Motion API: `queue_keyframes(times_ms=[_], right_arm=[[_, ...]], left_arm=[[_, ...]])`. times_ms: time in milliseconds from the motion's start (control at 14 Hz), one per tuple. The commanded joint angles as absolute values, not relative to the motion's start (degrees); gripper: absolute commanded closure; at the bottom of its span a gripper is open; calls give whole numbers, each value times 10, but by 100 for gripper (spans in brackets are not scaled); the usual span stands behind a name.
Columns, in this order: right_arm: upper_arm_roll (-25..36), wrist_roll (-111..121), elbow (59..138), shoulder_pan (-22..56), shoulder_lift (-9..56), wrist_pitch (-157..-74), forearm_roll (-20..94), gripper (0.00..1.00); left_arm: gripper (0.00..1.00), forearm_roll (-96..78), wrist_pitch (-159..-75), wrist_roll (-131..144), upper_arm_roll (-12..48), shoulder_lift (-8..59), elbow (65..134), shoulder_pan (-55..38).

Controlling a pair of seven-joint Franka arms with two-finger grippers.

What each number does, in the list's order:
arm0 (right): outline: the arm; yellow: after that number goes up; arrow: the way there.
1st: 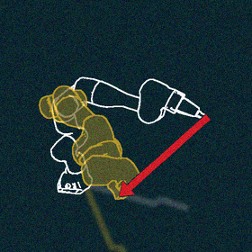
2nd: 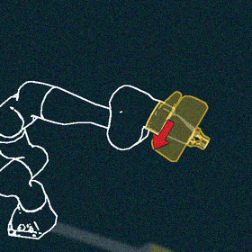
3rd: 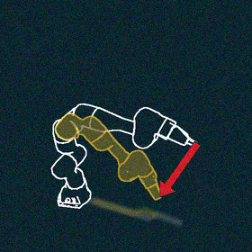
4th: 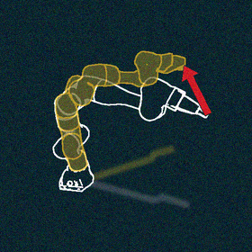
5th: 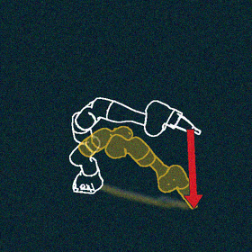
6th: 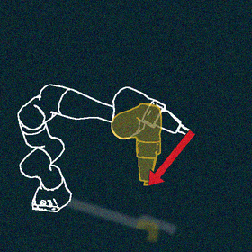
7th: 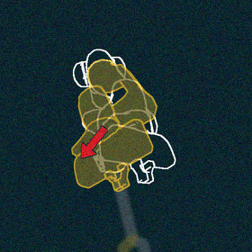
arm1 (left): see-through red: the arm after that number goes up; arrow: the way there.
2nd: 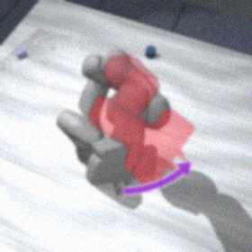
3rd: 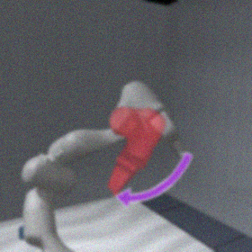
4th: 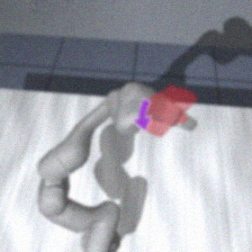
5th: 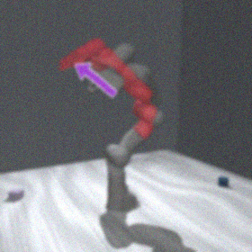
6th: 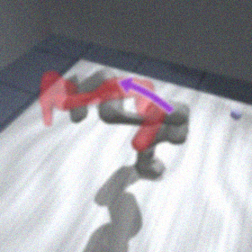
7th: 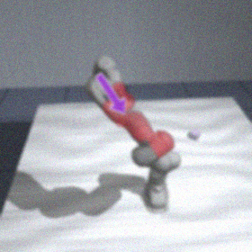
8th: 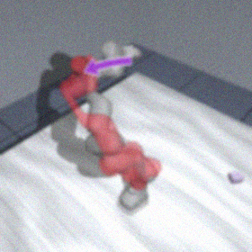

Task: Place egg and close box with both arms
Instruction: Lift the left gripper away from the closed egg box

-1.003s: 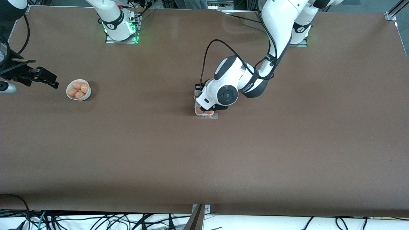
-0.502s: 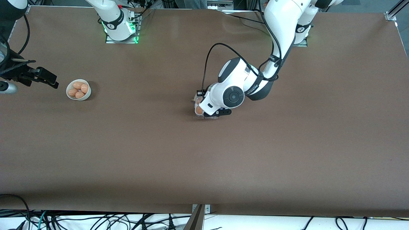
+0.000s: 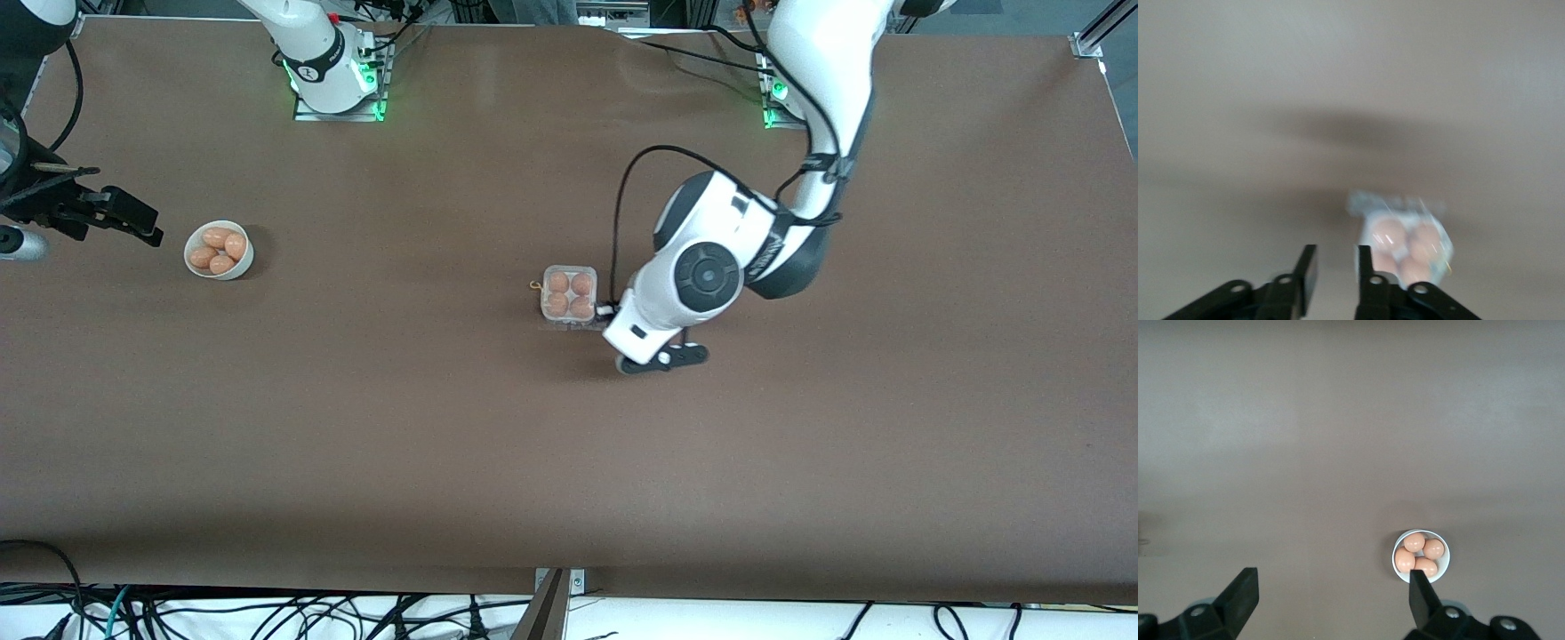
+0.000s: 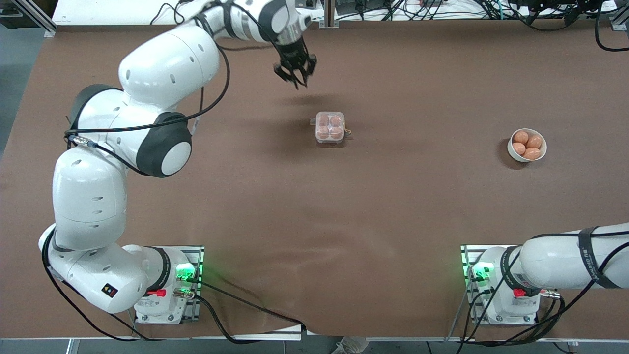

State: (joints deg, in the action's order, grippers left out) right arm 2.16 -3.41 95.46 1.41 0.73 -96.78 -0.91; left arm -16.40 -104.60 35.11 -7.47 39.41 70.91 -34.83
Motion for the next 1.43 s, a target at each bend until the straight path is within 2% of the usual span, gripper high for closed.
queue_keyframes(times_ms=[0, 287, 932, 1147, 1362], right_arm=[[17, -28, 945, 7, 10, -959, -6, 0], [17, -28, 944, 7, 10, -960, -6, 0], [17, -28, 944, 7, 10, -960, -6, 0], [17, -28, 944, 7, 11, -960, -6, 0], [17, -28, 944, 7, 10, -960, -6, 0]], left_arm=[[1, -112, -1008, 345, -97, 362, 682, -328], [1, -87, -969, 278, -95, 336, 673, -252], [0, 15, -921, 174, -97, 309, 673, -157], [0, 14, -920, 101, -96, 264, 682, -112], [0, 11, -919, 37, -54, 208, 718, -49]])
